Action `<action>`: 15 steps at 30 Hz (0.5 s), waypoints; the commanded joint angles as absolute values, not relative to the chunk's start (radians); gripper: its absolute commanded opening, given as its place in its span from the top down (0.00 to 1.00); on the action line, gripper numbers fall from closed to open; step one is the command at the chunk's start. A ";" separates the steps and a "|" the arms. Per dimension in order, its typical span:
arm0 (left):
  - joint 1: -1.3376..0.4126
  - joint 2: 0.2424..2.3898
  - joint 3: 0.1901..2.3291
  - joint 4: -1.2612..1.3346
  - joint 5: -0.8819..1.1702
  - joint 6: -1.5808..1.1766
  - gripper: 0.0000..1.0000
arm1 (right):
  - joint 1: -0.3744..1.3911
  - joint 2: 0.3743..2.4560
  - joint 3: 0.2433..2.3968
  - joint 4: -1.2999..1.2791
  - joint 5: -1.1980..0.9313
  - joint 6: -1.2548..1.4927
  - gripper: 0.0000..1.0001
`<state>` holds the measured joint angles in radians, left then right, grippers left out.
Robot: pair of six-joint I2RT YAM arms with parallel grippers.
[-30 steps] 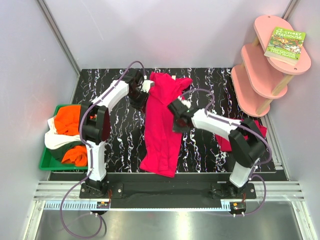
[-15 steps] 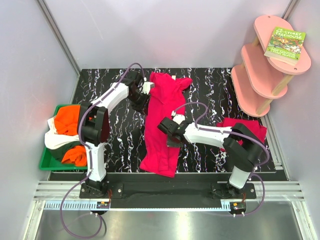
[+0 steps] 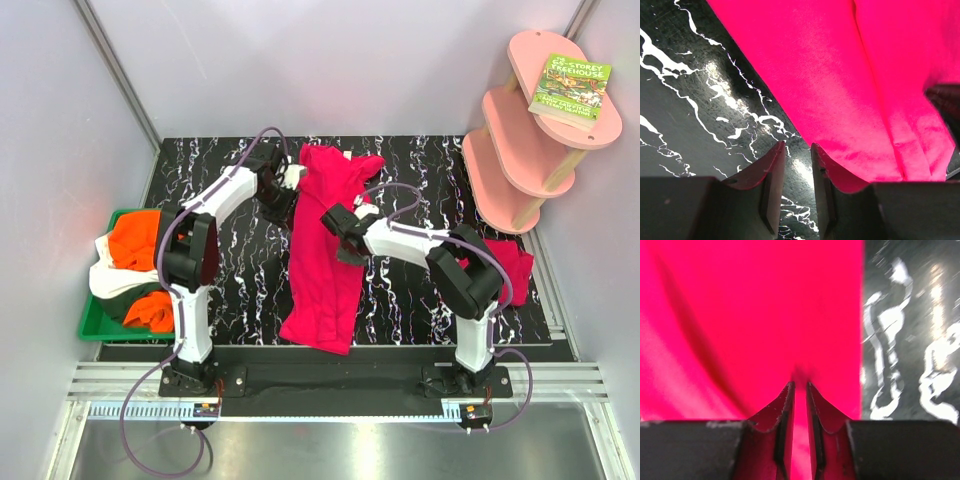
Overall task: Fold and stack the t-shirts
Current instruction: Rotate the tshirt 90 degrees
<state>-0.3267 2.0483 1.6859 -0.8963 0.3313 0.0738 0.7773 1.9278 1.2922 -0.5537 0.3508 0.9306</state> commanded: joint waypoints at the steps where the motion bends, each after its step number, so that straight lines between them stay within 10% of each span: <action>1: -0.325 2.069 1.727 -0.879 0.324 0.061 0.69 | 0.697 1.934 1.351 -0.554 0.399 0.901 0.78; 15: -0.318 2.286 2.060 -0.950 0.325 0.063 0.67 | 0.492 2.324 1.948 -0.733 0.270 0.542 0.80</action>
<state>-0.3214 2.2303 2.0239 -0.9199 0.3195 0.0551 0.4767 2.2467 1.8542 -0.6361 0.3122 0.6498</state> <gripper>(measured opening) 0.333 0.198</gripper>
